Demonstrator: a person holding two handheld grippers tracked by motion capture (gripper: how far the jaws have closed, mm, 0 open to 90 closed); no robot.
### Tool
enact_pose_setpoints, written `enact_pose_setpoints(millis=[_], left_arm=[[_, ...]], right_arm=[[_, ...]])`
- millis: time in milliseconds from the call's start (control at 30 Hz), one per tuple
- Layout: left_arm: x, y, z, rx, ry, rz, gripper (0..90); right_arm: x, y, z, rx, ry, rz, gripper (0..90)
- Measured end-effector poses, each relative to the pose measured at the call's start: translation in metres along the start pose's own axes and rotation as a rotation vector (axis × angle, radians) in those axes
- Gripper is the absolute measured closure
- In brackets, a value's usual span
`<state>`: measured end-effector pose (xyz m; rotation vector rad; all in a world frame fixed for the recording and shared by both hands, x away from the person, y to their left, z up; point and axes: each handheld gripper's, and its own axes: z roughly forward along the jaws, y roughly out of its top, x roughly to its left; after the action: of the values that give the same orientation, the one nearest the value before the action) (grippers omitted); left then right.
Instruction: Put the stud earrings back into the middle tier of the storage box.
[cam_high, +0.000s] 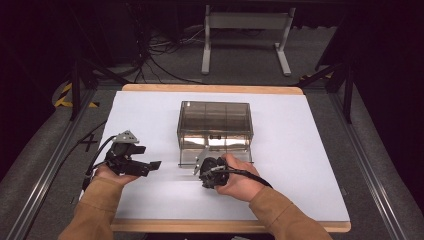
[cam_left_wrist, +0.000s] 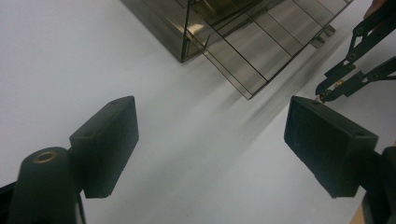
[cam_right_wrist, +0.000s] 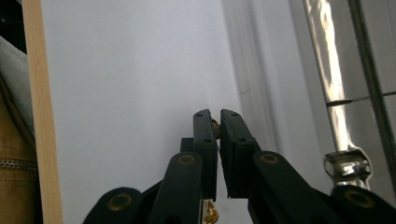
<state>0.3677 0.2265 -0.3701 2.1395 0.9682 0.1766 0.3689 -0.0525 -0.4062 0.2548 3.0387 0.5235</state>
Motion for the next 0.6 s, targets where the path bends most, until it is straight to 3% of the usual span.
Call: enact_pose_setpoints(millis=[300, 600], left_arm=[[0.0, 0.0, -0.001, -0.001, 0.0, 0.0, 18.2], [0.0, 0.0, 0.0, 0.0, -0.001, -0.001, 18.2]], right_arm=[[-0.003, 0.001, -0.016, -0.044, -0.005, 0.011, 85.8], [-0.005, 0.002, -0.029, -0.055, -0.005, 0.03, 85.8]])
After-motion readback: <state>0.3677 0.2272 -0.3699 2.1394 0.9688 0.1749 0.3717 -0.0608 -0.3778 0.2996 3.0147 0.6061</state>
